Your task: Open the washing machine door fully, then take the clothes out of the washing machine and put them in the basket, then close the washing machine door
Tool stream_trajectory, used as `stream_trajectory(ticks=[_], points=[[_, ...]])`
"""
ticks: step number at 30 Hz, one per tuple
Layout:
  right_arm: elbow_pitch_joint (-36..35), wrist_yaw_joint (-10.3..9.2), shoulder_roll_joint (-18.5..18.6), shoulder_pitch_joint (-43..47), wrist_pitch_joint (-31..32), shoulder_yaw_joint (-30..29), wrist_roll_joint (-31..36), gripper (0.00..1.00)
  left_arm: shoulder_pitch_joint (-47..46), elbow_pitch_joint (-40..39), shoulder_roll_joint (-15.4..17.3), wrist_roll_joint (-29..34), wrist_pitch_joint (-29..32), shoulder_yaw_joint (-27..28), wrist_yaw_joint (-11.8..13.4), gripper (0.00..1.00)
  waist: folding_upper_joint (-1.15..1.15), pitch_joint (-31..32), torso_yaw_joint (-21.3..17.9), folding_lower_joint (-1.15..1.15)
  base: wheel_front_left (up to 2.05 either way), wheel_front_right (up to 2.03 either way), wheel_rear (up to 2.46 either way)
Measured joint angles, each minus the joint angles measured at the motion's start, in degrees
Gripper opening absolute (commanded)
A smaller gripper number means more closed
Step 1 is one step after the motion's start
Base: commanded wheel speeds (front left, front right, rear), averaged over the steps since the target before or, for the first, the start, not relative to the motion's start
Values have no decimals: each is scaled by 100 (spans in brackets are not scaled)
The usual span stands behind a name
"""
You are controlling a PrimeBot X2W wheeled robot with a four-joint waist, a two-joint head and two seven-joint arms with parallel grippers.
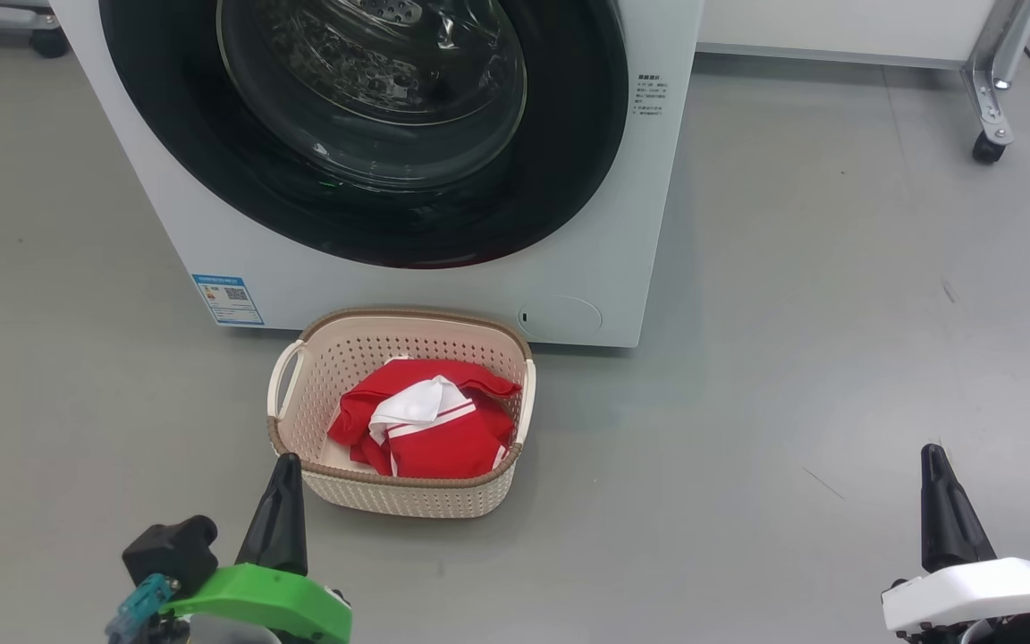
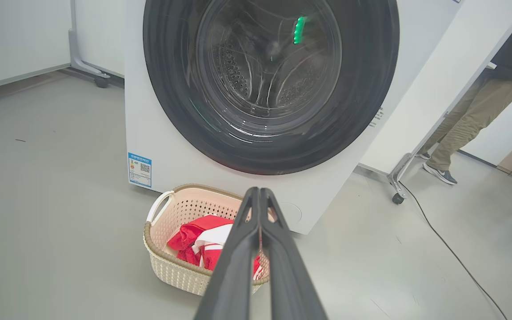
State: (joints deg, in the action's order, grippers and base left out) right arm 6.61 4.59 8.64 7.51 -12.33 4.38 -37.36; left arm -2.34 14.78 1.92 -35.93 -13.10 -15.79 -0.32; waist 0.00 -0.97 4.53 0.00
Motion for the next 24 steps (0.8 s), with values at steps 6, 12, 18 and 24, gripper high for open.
stream_trajectory(ticks=[6, 12, 18, 24], points=[[53, 5, -47, -24, 110, -70, -349, 0, 0, -24, -1, -360, 103, 120, -7, 0, 0, 4, -31, 0, 0, 0, 0], [107, 7, -101, -94, 210, -145, -724, 0, 0, -35, 2, -758, 224, 248, -46, 0, 0, 9, -62, 0, 0, 0, 0], [155, 41, -132, -151, 344, -211, -1094, 0, -1, -40, 14, -1171, 337, 338, -101, 0, 0, 14, -93, 0, 0, 0, 0], [221, 58, -149, -241, 466, -280, -1471, 0, -1, -38, 46, -1578, 461, 460, -151, 0, 0, 19, -123, 0, 0, 0, 0]])
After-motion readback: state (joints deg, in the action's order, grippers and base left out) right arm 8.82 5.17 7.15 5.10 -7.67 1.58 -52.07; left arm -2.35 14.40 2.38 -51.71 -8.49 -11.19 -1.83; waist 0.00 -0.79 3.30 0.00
